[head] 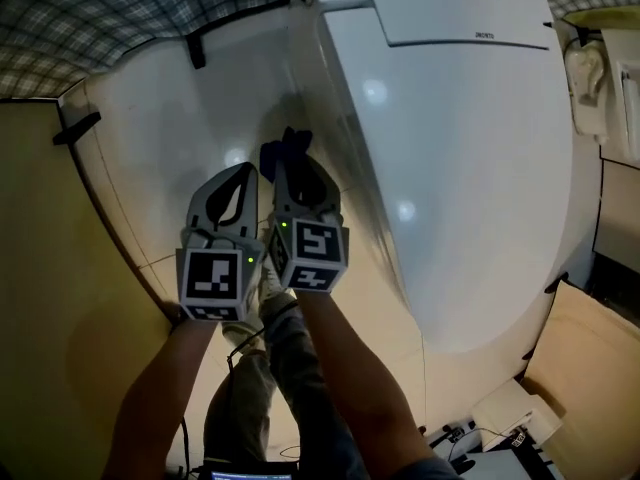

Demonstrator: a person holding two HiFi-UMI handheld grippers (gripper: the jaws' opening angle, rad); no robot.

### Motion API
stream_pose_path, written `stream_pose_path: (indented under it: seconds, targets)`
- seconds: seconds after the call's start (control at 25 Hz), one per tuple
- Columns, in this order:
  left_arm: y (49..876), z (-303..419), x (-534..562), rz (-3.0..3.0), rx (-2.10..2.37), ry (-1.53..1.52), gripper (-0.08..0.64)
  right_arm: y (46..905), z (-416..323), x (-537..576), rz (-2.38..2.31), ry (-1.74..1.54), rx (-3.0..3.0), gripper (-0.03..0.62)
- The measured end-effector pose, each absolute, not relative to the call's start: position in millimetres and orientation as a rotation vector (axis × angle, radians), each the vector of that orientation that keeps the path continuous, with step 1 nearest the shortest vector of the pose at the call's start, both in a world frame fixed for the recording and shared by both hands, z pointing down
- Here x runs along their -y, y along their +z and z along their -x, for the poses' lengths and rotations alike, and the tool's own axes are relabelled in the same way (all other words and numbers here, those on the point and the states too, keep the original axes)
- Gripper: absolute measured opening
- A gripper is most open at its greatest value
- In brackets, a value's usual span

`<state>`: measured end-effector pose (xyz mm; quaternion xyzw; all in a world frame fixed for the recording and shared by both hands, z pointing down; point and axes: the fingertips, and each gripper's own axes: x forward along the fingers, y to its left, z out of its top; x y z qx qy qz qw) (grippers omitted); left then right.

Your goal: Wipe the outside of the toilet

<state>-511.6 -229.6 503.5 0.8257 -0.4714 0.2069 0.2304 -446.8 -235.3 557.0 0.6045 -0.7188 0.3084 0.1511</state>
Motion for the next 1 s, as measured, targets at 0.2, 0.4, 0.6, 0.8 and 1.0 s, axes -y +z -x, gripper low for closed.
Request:
stream_pose_path:
  seconds: [0.2, 0.4, 0.6, 0.8, 1.0]
  targets:
    - [497.6, 498.4, 161.9, -2.308, 1.218, 0.551, 0.009, 554.6, 393.7, 136.8, -1.872, 0.901, 1.908, 0.1]
    - [502.1, 499.4, 96.9, -2.262, 1.16, 0.568, 0.009, 558.6, 356.3, 63.6, -1.944, 0.901, 1.779, 0.1]
    - [513.7, 509.4, 83.7, -2.253, 1.172, 0.569, 0.009, 555.0, 377.1, 62.9, -1.917, 0.902, 1.833, 0.1]
    - [511.6, 524.4, 124.1, -2.233, 1.247, 0.535, 0.009, 560.3, 422.5, 127.0, -1.843, 0.912, 1.962, 0.1]
    - [536.3, 547.2, 179.0, -2.191, 1.311, 0.536, 0.009, 598.4, 454.5, 223.9, -1.791, 0.901, 2.029, 0.1]
